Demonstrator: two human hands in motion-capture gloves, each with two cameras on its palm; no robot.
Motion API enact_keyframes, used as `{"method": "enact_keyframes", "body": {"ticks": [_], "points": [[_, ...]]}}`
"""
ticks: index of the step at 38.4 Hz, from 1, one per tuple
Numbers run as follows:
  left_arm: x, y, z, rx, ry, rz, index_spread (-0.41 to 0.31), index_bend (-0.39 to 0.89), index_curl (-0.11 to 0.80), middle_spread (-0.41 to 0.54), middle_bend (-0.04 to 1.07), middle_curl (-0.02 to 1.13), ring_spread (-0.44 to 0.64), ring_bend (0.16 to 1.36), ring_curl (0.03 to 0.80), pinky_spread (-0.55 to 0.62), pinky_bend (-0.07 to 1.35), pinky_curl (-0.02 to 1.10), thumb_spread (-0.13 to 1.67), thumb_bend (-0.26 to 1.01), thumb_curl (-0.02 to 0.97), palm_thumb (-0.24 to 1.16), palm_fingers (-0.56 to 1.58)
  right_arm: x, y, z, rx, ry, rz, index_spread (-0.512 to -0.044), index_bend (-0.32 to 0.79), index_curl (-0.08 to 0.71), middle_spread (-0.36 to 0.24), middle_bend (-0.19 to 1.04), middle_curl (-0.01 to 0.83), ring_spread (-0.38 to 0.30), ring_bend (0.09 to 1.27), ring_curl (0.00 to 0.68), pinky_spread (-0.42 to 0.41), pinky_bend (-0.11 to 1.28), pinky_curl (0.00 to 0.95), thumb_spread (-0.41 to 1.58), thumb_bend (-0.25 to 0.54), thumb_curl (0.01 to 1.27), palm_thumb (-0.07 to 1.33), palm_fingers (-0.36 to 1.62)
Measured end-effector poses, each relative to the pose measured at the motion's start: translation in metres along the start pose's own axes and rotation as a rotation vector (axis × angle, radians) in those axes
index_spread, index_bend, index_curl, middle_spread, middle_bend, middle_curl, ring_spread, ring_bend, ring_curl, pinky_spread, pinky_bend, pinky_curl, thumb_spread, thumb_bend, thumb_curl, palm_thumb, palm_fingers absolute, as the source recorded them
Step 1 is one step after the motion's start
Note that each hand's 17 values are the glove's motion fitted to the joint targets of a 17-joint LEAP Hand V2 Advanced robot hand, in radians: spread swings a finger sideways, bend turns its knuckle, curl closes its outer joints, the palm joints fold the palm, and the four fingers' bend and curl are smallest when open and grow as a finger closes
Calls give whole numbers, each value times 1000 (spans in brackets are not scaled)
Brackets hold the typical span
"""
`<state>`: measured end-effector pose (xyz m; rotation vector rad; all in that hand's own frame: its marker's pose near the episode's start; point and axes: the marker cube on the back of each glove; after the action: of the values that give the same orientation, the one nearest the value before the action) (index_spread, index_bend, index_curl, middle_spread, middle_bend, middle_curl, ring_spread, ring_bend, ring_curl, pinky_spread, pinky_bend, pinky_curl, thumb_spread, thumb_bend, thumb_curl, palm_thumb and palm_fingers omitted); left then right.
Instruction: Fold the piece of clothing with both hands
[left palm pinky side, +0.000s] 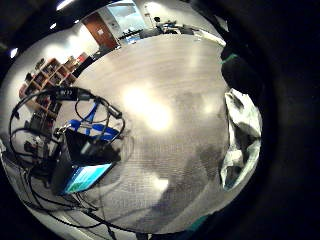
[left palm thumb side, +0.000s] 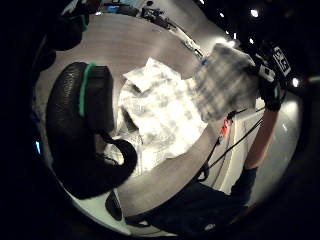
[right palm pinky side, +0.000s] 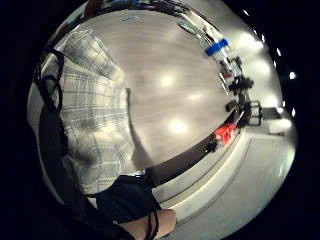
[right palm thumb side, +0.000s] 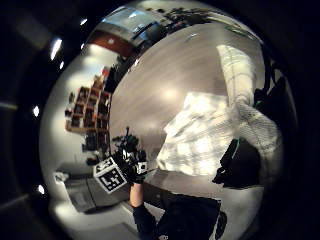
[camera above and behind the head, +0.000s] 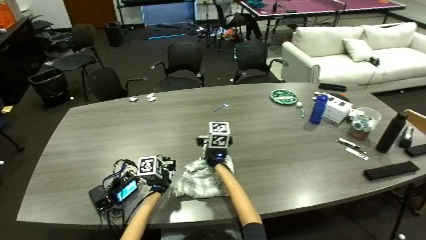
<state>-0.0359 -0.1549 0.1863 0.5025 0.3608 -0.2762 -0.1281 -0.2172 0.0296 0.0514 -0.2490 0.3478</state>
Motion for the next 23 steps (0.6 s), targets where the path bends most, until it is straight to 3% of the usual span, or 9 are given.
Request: {"method": "enact_keyframes", "body": {"ticks": [5, 9, 11, 15, 20, 23], "points": [[-5, 15, -11, -67, 152, -86, -136, 171, 409, -75, 158, 347, -82, 463, 369, -92, 291, 401, 1418, 76, 295, 392, 817, -103, 17, 61, -146, 26, -176, -240, 176, 413, -223, 372, 537, -268, 648, 475, -360, 604, 398, 391, -31, 726, 1023, 1298], [-23, 19, -21, 14, 73, -109, -138, 168, 409, -78, 150, 346, -89, 452, 370, -98, 288, 405, 1472, 120, 310, 467, 824, -152, 52, 95, -330, 17, -247, -238, 138, 409, -225, 372, 538, -269, 672, 483, -362, 609, 399, 394, -42, 727, 1006, 1286], [-32, 24, -27, 67, -13, -112, -138, 160, 407, -80, 152, 346, -91, 451, 371, -102, 290, 408, 1495, 143, 320, 508, 835, -166, 66, 100, -360, -13, -255, -233, 111, 397, -221, 374, 539, -270, 689, 484, -364, 609, 398, 447, -53, 713, 975, 1269], [-62, 31, -40, 155, -165, -144, -139, 154, 404, -84, 157, 347, -93, 446, 371, -110, 287, 409, 1520, 172, 338, 562, 850, -180, 54, 104, -226, -127, -330, -223, 98, 379, -193, 327, 525, -261, 673, 478, -356, 662, 408, 585, -38, 687, 947, 1213], [-51, 34, -49, 114, -19, -164, -129, 101, 378, -78, 144, 349, -103, 479, 385, -116, 323, 425, 1529, 207, 366, 637, 813, -159, 35, 79, -126, -208, -319, -214, 93, 358, -177, 310, 520, -251, 646, 470, -346, 684, 413, 646, -35, 672, 931, 1187], [-60, 27, -61, 122, -100, -176, -126, 106, 367, -69, 142, 346, -99, 489, 391, -117, 343, 432, 1522, 207, 380, 646, 792, -137, 23, 68, -122, -218, -289, -208, 103, 351, -168, 307, 518, -246, 632, 465, -338, 681, 411, 673, -26, 670, 938, 1189]]}}
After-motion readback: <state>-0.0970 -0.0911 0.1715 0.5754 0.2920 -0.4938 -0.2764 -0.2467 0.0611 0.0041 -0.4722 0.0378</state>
